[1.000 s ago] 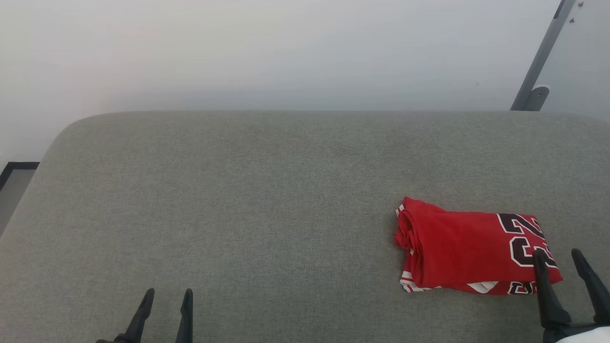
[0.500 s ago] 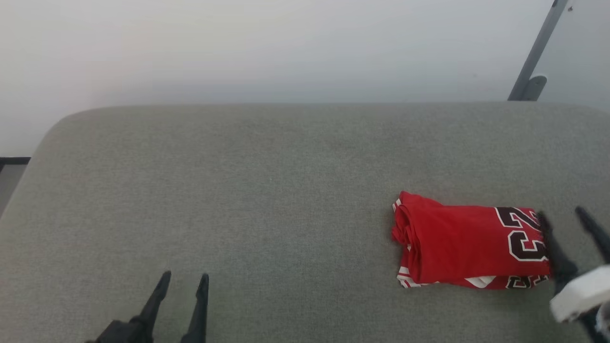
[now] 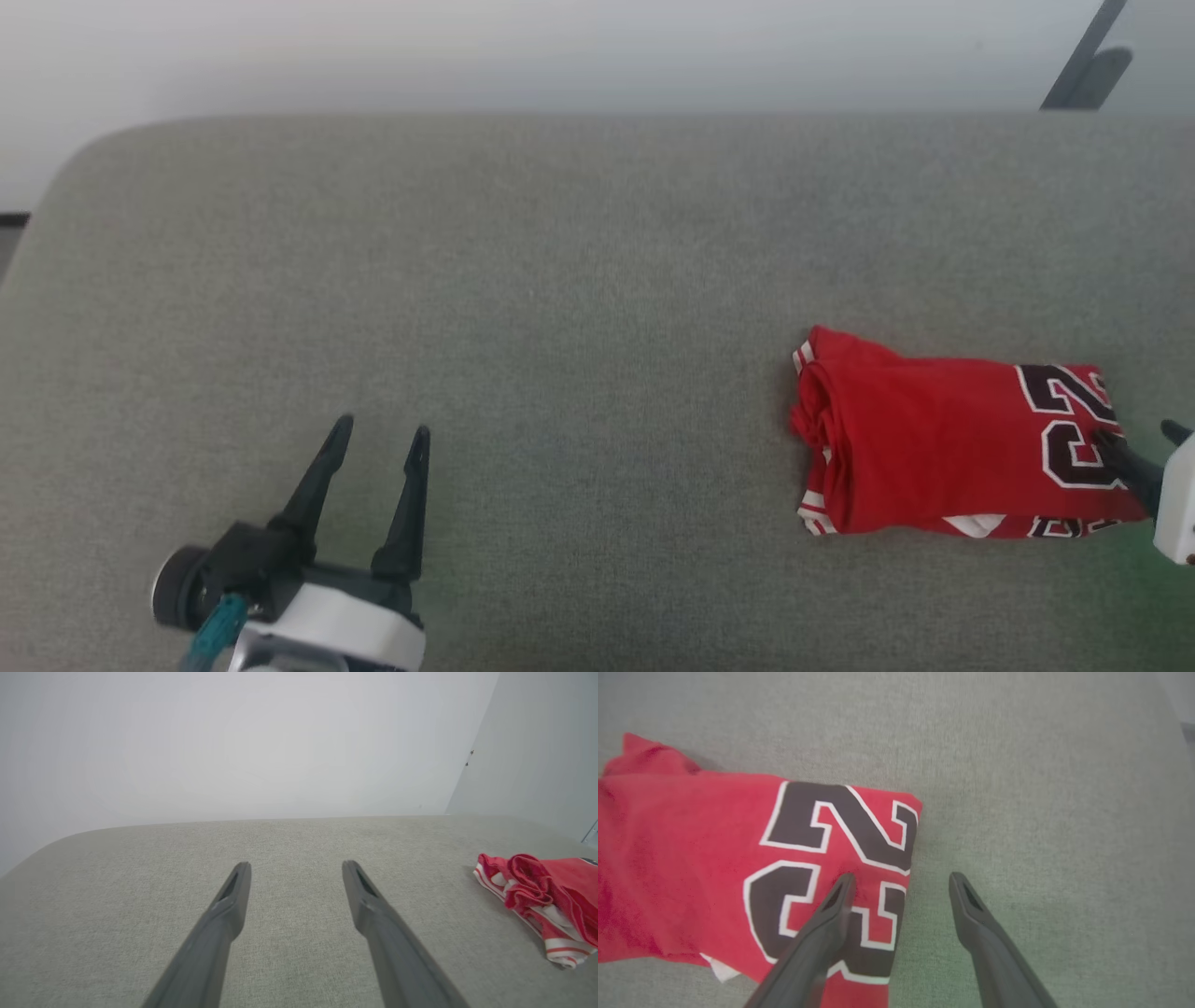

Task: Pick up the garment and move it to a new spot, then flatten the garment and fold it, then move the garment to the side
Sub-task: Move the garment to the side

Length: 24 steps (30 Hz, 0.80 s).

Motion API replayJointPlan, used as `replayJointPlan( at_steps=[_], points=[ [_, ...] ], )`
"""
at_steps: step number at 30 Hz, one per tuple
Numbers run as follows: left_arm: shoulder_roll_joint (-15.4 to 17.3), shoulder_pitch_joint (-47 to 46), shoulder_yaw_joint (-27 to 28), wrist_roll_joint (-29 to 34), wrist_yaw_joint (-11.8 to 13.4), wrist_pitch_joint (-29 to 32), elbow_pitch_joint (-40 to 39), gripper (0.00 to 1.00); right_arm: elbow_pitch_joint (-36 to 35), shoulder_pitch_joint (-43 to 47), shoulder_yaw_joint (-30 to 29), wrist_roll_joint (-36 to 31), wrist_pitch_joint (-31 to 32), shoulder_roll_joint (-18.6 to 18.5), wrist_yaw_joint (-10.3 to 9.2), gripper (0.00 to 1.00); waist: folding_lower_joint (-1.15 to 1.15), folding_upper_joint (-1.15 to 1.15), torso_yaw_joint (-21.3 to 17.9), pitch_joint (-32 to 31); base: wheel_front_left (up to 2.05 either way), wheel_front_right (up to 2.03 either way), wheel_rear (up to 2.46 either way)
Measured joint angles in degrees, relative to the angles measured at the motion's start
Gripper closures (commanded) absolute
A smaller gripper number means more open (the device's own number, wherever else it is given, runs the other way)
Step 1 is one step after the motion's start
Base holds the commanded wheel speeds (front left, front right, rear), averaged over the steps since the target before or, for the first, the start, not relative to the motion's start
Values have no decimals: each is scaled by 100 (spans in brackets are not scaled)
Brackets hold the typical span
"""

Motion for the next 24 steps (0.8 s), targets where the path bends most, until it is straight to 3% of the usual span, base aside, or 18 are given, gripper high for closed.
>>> replayJointPlan(
  at_steps=[6,13,14,16,24],
  points=[
    [11,-349,-148,1,0,1,-3,0,129,-298,367,477,970,-116,0,0,0,0,18,390,0,0,0],
    [33,-654,-257,0,0,0,4,0,246,-558,549,656,1085,-131,0,0,0,0,94,801,0,0,0],
    [43,-683,-269,0,0,0,16,0,266,-584,573,668,1082,-149,1,41,0,0,105,850,0,0,0],
    [62,-730,-278,0,0,0,36,0,276,-638,613,731,1055,-178,1,100,0,0,122,930,0,0,0],
    [136,-748,-246,-18,0,1,88,0,299,-739,667,864,327,-122,24,100,0,0,-102,1033,0,0,0]
  ],
)
